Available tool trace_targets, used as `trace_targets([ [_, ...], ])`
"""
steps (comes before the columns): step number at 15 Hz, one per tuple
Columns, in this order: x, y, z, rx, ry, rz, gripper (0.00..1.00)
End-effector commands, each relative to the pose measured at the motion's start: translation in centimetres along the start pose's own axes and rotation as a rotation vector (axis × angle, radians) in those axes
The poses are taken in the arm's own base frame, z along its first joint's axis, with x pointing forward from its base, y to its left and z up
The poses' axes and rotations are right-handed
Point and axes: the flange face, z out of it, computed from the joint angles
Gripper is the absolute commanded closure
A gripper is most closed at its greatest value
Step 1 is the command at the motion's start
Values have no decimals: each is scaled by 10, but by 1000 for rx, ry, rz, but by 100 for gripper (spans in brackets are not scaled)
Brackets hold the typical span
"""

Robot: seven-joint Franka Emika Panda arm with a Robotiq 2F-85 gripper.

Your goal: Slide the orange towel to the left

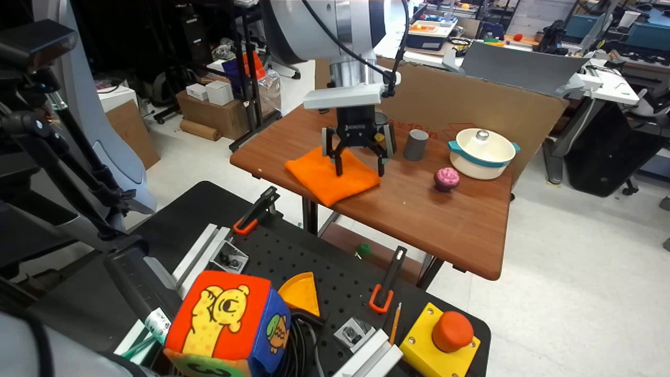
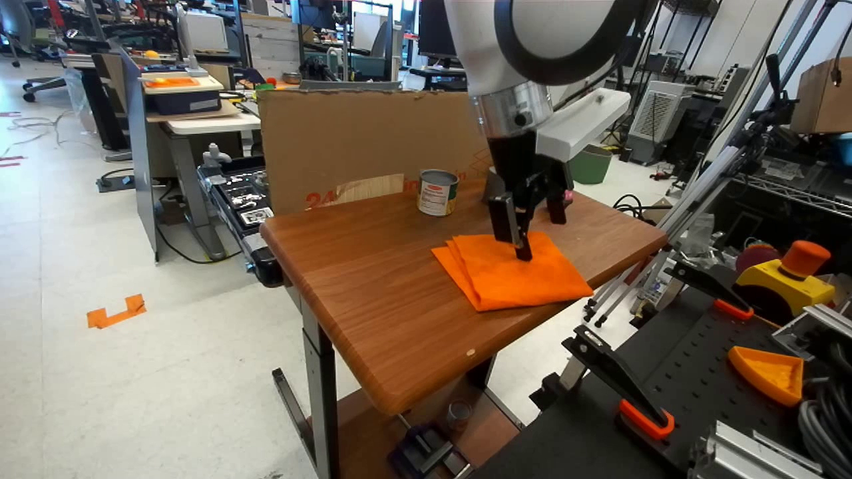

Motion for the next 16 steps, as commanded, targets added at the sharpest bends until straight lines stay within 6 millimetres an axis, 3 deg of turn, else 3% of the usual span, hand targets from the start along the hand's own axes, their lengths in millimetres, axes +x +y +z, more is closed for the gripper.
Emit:
trace_targets([
  [1, 17, -21, 24, -51, -112, -20, 0],
  [5, 28, -61, 26, -26, -63, -64, 0],
  [10, 23, -109, -6, 91, 32, -132, 0],
  [16, 22, -128, -15, 105, 70, -168, 0],
])
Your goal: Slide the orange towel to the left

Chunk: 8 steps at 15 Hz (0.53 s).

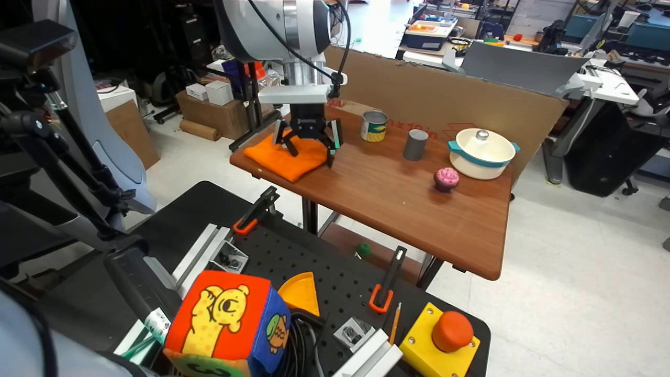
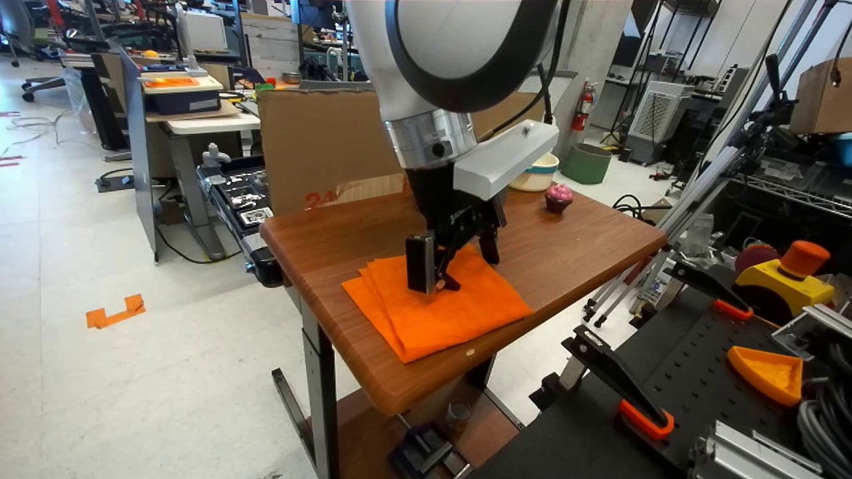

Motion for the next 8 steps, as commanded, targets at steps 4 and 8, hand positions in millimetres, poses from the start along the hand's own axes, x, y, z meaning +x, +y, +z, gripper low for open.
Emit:
trace_targets([
  [4, -3, -15, -4, 25, 77, -51, 0],
  [8, -23, -18, -30, 64, 206, -20, 0],
])
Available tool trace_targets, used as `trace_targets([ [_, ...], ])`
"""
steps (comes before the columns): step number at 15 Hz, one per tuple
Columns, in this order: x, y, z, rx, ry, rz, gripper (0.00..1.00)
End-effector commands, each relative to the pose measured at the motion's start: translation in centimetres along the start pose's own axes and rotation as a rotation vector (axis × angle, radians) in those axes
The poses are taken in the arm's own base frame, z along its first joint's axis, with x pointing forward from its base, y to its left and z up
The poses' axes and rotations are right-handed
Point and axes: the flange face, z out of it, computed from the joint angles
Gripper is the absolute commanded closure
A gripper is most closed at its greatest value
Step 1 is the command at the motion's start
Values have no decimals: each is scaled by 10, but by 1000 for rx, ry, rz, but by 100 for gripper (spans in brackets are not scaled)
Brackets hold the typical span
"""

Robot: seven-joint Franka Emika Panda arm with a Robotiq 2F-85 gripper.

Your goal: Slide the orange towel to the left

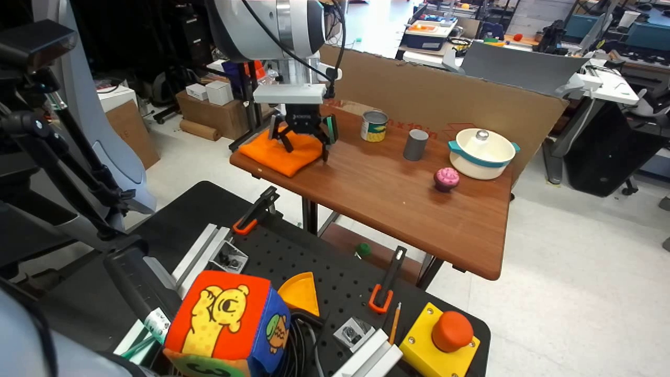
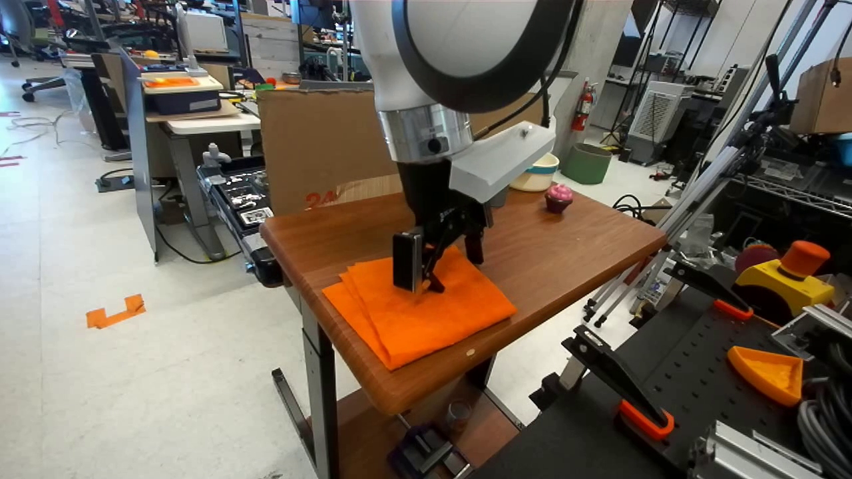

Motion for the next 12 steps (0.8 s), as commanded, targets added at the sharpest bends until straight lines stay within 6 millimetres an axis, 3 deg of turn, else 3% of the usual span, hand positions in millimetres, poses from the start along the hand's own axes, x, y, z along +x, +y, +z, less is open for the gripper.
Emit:
trace_targets([
  [1, -24, -9, -29, 42, 135, 9, 0],
  [5, -57, 0, -60, 67, 218, 73, 0],
  [8, -90, 18, -87, 148, 272, 148, 0],
  [9, -60, 6, -70, 99, 228, 106, 0],
  [12, -67, 10, -77, 101, 235, 111, 0],
])
